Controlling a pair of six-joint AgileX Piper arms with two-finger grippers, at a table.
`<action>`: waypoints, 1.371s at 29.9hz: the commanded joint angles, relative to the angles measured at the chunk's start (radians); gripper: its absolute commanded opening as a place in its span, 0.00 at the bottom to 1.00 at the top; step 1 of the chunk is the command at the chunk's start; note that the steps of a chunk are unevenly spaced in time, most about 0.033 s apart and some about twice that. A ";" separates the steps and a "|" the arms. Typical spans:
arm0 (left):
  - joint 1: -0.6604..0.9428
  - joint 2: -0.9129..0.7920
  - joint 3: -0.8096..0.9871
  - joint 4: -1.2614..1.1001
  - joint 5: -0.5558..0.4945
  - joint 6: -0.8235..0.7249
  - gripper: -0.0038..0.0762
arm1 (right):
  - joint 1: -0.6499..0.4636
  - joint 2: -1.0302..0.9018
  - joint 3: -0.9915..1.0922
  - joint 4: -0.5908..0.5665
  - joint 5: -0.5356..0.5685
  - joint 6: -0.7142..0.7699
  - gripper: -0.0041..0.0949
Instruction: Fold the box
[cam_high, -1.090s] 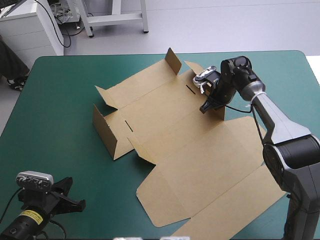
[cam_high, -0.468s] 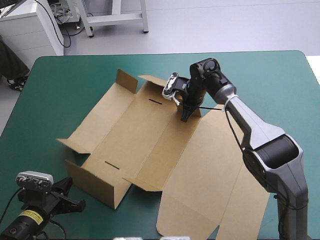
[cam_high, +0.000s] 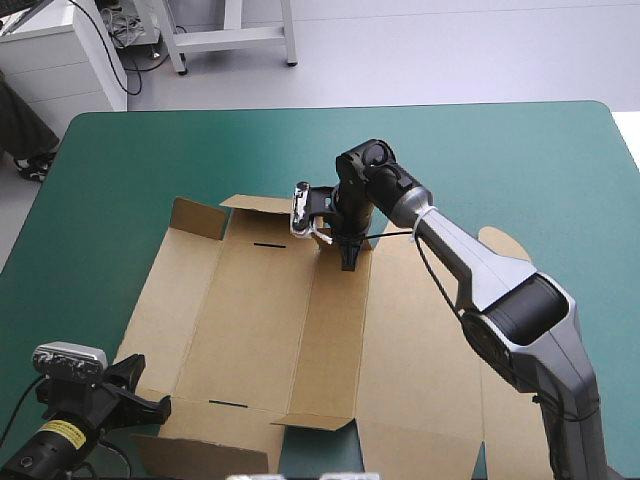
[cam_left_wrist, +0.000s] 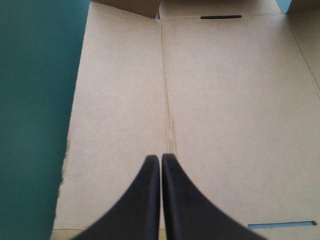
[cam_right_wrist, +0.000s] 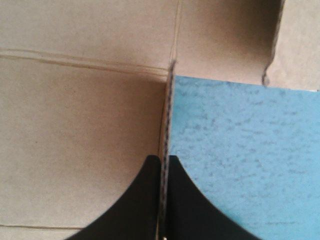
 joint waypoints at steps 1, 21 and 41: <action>0.000 0.011 -0.032 -0.010 -0.063 -0.005 0.04 | -0.004 -0.045 -0.034 0.001 0.005 -0.023 0.02; 0.000 0.011 -0.032 -0.010 -0.063 -0.005 0.04 | -0.004 -0.015 -0.073 0.001 0.017 0.002 0.30; 0.000 0.011 -0.032 -0.010 -0.063 -0.005 0.04 | -0.004 -0.323 -0.254 -0.142 0.017 0.558 0.52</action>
